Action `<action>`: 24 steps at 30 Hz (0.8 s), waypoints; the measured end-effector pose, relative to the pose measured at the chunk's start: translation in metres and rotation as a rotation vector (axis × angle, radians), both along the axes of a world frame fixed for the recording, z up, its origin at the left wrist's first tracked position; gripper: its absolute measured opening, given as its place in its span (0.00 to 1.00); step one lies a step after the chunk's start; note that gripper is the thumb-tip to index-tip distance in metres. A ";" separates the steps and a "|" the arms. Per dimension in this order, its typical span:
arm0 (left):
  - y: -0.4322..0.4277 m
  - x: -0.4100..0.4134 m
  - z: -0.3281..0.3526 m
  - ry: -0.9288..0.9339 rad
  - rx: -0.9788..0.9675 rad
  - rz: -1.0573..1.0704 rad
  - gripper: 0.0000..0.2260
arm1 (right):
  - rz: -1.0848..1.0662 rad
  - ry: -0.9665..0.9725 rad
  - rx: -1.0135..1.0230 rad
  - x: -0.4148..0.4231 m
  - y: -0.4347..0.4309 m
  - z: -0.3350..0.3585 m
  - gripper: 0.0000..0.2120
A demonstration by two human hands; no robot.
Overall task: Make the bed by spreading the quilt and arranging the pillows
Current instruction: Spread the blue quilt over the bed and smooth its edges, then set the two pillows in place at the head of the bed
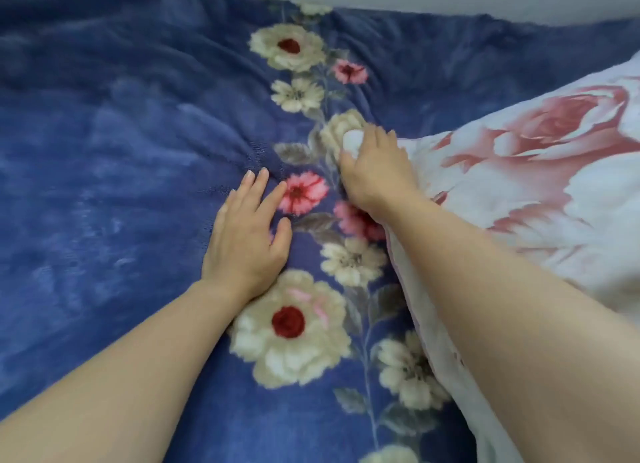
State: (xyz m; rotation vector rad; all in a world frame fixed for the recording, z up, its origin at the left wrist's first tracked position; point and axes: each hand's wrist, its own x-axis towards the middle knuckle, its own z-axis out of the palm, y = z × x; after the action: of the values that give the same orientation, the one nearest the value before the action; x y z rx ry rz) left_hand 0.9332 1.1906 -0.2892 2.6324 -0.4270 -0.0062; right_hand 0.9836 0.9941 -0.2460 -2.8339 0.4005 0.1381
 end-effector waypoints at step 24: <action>-0.062 -0.293 0.186 0.963 -1.150 0.505 0.14 | -0.742 -0.323 0.094 -0.316 -0.112 0.256 0.27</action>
State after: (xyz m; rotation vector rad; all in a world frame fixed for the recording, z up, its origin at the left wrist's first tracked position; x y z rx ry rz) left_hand 0.6404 1.1281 -0.1028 1.2930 0.4607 -0.6232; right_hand 0.6679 0.8824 0.0096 -2.3647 1.2696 -0.4269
